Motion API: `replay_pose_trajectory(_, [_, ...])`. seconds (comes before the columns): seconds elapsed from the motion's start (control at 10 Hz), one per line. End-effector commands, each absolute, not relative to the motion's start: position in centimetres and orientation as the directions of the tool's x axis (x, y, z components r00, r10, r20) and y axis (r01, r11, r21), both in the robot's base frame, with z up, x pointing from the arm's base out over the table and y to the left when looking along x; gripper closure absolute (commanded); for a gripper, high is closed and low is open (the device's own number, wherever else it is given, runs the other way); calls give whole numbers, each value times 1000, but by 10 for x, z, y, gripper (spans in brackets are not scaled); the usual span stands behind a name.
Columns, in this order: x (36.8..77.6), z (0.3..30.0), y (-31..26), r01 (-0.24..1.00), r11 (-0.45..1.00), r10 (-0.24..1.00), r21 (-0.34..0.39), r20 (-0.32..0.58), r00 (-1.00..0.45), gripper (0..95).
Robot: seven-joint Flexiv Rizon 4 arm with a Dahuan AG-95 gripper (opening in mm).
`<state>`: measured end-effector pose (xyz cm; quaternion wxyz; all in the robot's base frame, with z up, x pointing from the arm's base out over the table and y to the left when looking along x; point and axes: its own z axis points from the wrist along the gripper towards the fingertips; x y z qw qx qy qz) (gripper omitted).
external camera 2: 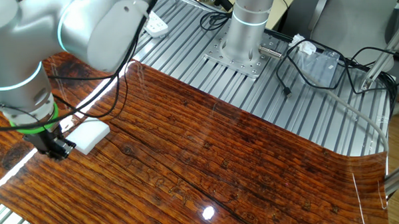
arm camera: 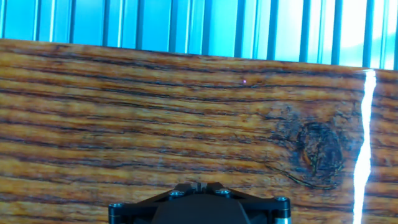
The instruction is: Clean the tabletop with a sponge
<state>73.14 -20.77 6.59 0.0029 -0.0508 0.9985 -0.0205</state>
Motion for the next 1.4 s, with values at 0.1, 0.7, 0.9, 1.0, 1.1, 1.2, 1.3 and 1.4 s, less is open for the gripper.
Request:
replay_pose_trajectory(0.1, [719,70,-215,-126,991,-127,-41,-15,-992,950])
replay_pose_trajectory(0.7, [690,64,-219,-131,991,-132,-38,-33,-991,950])
replay_pose_trajectory(0.9, [687,63,-216,-133,990,-135,-41,-34,-990,950])
replay_pose_trajectory(1.0, [687,63,-216,-129,991,-130,-41,-34,-991,950])
replay_pose_trajectory(1.1, [687,63,-216,-128,991,-129,-40,-34,-991,950])
replay_pose_trajectory(1.2, [687,63,-216,-128,991,-129,-40,-32,-991,950])
replay_pose_trajectory(1.3, [687,63,-216,-129,991,-130,-41,-32,-991,950])
replay_pose_trajectory(1.4, [687,63,-216,-129,991,-131,-42,-33,-991,950])
